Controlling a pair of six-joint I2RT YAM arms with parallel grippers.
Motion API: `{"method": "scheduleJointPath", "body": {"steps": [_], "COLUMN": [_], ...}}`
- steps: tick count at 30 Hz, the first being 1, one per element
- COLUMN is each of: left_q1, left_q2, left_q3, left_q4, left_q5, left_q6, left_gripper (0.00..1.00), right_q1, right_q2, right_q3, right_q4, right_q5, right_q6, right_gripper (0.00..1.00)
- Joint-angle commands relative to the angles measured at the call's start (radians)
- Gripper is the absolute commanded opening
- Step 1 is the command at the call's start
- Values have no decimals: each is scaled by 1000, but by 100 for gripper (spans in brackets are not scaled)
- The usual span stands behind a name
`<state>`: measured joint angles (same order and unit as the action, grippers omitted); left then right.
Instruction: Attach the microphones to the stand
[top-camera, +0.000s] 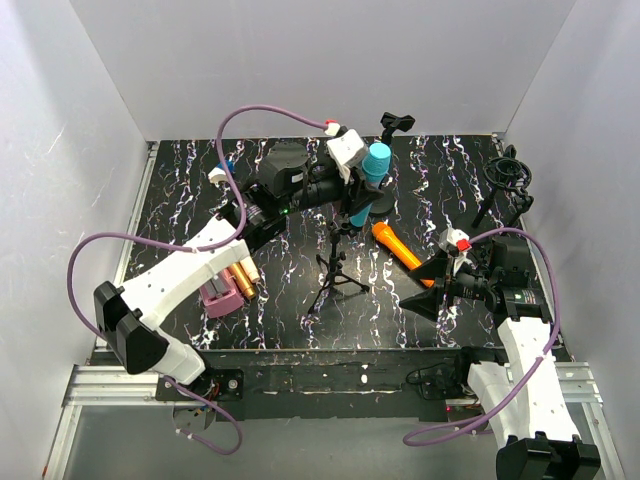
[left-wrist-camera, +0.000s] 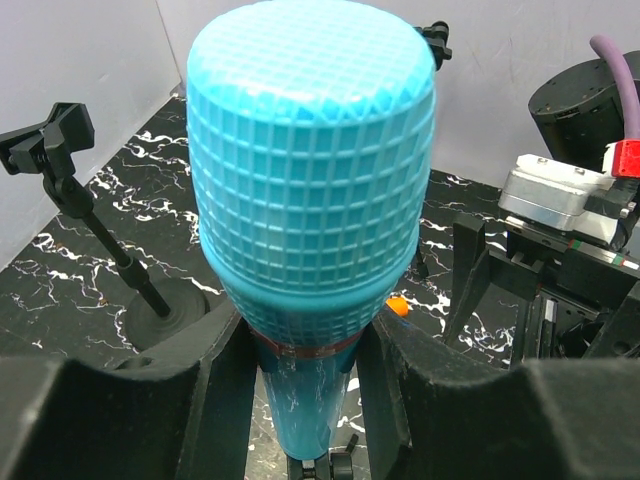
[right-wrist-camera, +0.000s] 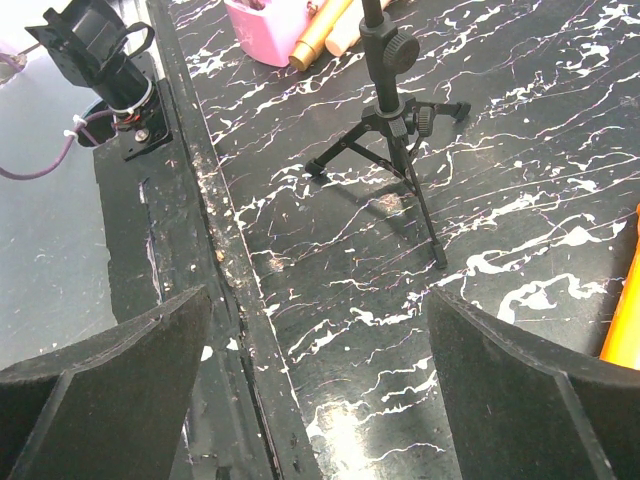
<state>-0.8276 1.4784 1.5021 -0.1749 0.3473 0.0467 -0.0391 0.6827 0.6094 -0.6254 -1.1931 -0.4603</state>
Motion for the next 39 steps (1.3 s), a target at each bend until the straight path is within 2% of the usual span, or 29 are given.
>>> {"method": "scheduleJointPath", "body": {"steps": [1, 15, 28, 29, 34, 36, 39], "left_q1": [-1, -1, -2, -1, -1, -1, -1], "left_q2": [39, 79, 65, 66, 68, 69, 65], "left_q3": [-17, 1, 4, 12, 53, 67, 72], "left_q4": [-227, -319, -298, -296, -287, -282, -272], "left_q5": [28, 15, -65, -71, -88, -84, -82], "left_q6": [21, 47, -8, -14, -39, -73, -87], "left_gripper": [0, 0, 0, 2, 32, 48, 67], "right_q1": [-4, -7, -8, -8, -7, -10, -12], "right_q2": [1, 1, -5, -3, -6, -8, -8], "right_q3": [-3, -2, -3, -2, -2, -3, -2], "right_q4": [23, 23, 21, 21, 20, 20, 20], "right_q5": [-30, -31, -26, -28, -26, -26, -26], "right_q6": [-12, -14, -15, -17, -17, -18, -20], "right_gripper": [95, 95, 95, 95, 95, 95, 95]}}
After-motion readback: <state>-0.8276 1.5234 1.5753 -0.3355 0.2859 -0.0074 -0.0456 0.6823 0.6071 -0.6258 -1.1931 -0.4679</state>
